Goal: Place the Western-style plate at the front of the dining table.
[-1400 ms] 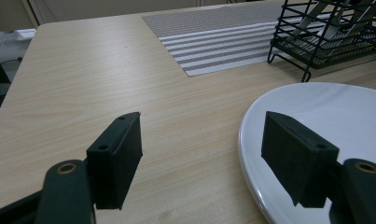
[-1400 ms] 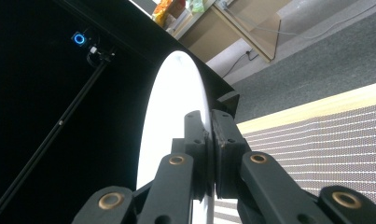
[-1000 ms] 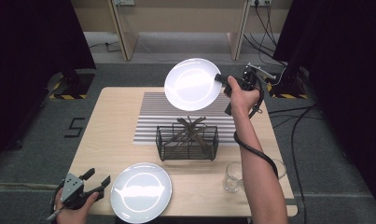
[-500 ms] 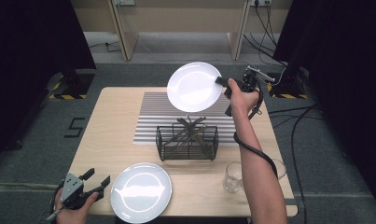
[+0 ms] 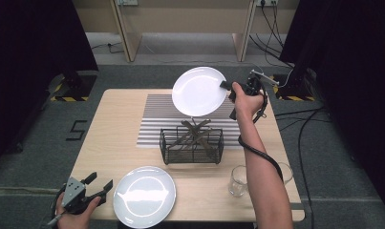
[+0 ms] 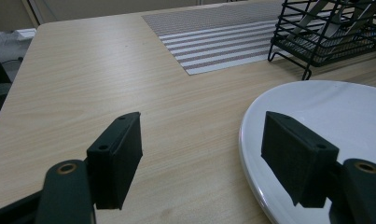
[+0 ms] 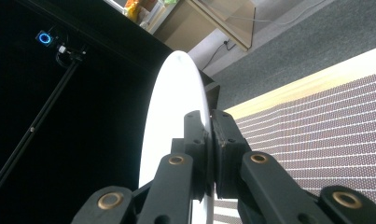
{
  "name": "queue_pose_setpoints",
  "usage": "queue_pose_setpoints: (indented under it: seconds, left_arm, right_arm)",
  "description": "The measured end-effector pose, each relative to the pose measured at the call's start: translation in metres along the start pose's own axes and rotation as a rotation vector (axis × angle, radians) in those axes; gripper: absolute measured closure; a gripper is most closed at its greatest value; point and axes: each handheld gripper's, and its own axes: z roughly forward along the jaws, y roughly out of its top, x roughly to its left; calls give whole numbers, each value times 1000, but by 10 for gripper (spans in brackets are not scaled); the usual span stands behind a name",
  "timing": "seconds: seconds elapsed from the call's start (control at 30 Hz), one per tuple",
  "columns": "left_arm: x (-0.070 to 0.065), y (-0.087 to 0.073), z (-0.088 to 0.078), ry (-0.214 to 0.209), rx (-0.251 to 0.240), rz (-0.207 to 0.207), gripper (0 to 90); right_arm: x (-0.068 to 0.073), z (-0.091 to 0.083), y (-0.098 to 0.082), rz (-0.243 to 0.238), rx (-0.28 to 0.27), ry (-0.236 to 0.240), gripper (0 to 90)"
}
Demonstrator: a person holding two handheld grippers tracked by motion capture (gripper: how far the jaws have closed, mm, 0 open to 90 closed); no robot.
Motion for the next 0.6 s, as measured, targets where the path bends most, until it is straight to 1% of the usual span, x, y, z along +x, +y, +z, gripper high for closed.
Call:
queue_pose_setpoints:
  seconds: [0.6]
  left_arm:
    - [0,0,0,-1,0,0,286]
  right_arm:
    - [-16,10,-4,25,22,-32,856]
